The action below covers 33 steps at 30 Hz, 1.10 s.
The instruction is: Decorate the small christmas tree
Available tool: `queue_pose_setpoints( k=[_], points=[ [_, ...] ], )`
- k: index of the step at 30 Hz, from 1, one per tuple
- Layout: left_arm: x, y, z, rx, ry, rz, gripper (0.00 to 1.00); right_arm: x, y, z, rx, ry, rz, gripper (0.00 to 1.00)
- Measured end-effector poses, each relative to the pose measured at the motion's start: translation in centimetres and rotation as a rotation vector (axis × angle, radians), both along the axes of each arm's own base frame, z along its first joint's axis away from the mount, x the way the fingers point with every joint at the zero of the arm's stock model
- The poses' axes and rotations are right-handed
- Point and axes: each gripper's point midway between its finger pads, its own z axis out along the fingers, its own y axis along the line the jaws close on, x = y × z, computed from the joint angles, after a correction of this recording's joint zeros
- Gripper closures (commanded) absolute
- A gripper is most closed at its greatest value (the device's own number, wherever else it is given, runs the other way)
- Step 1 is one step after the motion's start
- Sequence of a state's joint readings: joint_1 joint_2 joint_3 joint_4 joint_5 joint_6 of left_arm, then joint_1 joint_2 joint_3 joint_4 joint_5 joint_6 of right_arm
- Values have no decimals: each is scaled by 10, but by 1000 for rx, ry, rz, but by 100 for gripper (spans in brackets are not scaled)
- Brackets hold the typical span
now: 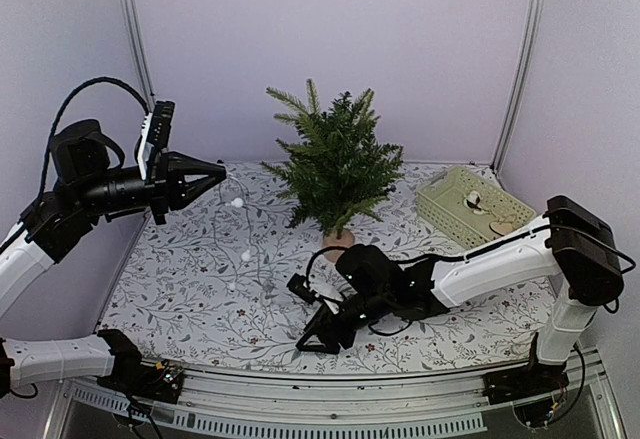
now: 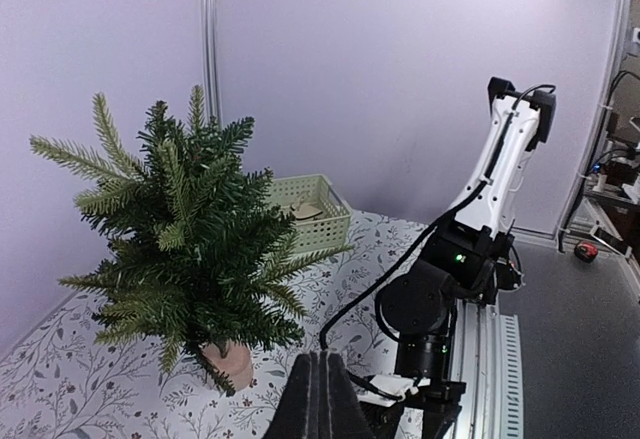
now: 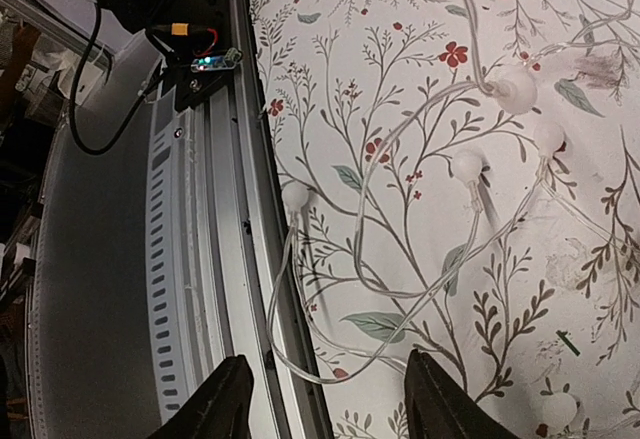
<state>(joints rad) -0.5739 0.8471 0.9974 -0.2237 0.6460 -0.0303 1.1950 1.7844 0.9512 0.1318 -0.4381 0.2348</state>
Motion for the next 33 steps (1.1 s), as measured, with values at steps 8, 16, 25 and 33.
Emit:
queue_pose_setpoints(
  k=[8, 16, 25, 33],
  points=[
    [1, 0, 0, 1, 0, 4, 100, 5, 17, -14, -49, 37, -4, 49],
    [2, 0, -5, 7, 8, 8, 100, 9, 18, -39, -126, 56, -21, 50],
    [7, 4, -8, 8, 7, 39, 100, 7, 14, -56, -178, 78, -26, 72],
    [28, 18, -10, 12, 11, 156, 100, 13, 7, -61, -227, 54, -63, 100]
  ],
)
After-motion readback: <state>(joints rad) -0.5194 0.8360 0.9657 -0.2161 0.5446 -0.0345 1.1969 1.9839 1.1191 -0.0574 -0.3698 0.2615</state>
